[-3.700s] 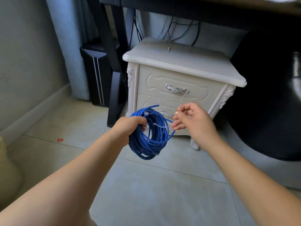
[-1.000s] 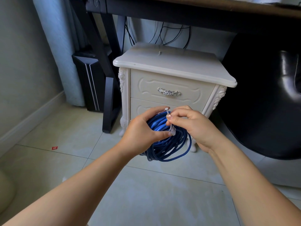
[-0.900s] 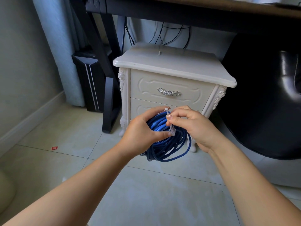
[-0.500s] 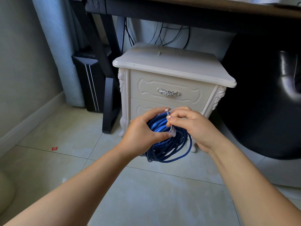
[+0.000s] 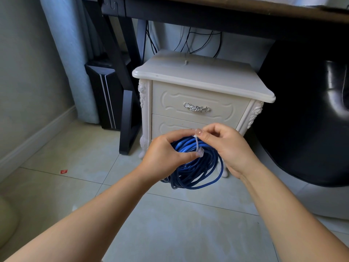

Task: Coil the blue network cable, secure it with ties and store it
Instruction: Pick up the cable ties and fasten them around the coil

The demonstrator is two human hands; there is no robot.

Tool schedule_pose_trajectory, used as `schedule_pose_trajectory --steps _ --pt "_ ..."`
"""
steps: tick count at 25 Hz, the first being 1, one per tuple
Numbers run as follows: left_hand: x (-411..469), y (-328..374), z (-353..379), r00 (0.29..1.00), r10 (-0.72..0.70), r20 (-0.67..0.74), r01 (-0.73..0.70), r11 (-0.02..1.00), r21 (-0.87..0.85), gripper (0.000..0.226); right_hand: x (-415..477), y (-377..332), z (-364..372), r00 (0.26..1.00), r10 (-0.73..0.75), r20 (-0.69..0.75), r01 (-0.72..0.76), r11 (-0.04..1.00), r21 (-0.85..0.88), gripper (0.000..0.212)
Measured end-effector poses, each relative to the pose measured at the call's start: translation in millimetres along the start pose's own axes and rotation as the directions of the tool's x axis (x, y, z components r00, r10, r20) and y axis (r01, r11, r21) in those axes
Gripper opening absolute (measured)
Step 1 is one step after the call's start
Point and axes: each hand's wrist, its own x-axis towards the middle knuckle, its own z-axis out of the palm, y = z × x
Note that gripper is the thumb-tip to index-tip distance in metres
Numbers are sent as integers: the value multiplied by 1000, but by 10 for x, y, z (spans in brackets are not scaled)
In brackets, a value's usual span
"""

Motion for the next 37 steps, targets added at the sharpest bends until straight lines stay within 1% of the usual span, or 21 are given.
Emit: schedule_pose_trajectory --steps 2,4,7,12,14,15,16,18,19,20,21,22,23,25,27,29,31,33,34,35,37 --pt "-1 -1 -7 1000 -13 -5 13 1000 -2 47 2 -26 6 999 -43 -21 43 999 1 11" --pt "0 4 -8 1000 -24 0 24 1000 -2 47 3 -31 12 994 -112 -2 111 989 -103 7" --pt "9 24 1 999 -38 -7 38 999 -10 45 7 -13 41 971 -237 -45 221 950 -218 8" --pt "33 72 -18 993 -115 -9 114 986 -119 40 -10 25 97 946 -322 -48 318 945 -75 10" --pt "37 71 -30 990 -142 -10 138 972 -192 40 5 -10 115 949 -311 -48 308 949 -60 11" --pt "42 56 -40 985 -169 -20 159 956 -247 38 23 -25 116 960 -274 -61 270 961 -68 12" --pt "54 36 -54 978 -205 -40 183 933 -309 36 45 -28 97 974 -209 -86 203 976 -78 19" --pt "93 -26 -109 953 -286 -100 220 880 -420 35 81 24 23 992 12 -122 -22 996 -86 54" --pt "119 -59 -148 939 -319 -128 226 853 -471 36 85 71 -9 981 149 -124 -159 984 -80 74" --pt "141 -88 -190 926 -347 -150 223 822 -523 37 78 118 -10 957 268 -114 -276 959 -65 88" --pt "159 -108 -226 914 -371 -163 216 787 -578 39 74 181 13 930 357 -84 -361 932 -32 94" --pt "173 -124 -250 907 -388 -162 207 749 -630 39 78 254 58 906 422 -35 -421 907 24 94" --pt "180 -132 -260 907 -393 -150 199 714 -671 40 88 323 116 882 471 23 -471 876 103 88" --pt "183 -134 -258 914 -388 -121 190 671 -717 44 122 415 224 846 517 133 -531 786 317 68" --pt "182 -158 -251 914 -389 -116 181 646 -742 47 134 429 273 844 495 205 -524 682 511 48" --pt "180 -176 -247 912 -395 -108 192 646 -739 49 132 442 281 855 476 207 -498 638 588 30" --pt "181 -214 -264 927 -371 -48 233 674 -701 59 150 466 276 863 482 152 -471 660 584 18" --pt "183 -243 -346 935 -342 98 322 695 -643 80 182 445 270 880 474 41 -423 740 523 20" --pt "185 -250 -412 924 -332 189 375 699 -609 87 208 424 258 889 457 -36 -388 790 475 24" --pt "191 -255 -481 909 -324 263 418 707 -571 91 236 400 233 900 420 -116 -345 849 401 28" --pt "209 -254 -594 897 -323 302 436 763 -478 95 280 350 163 936 274 -219 -247 958 143 34"
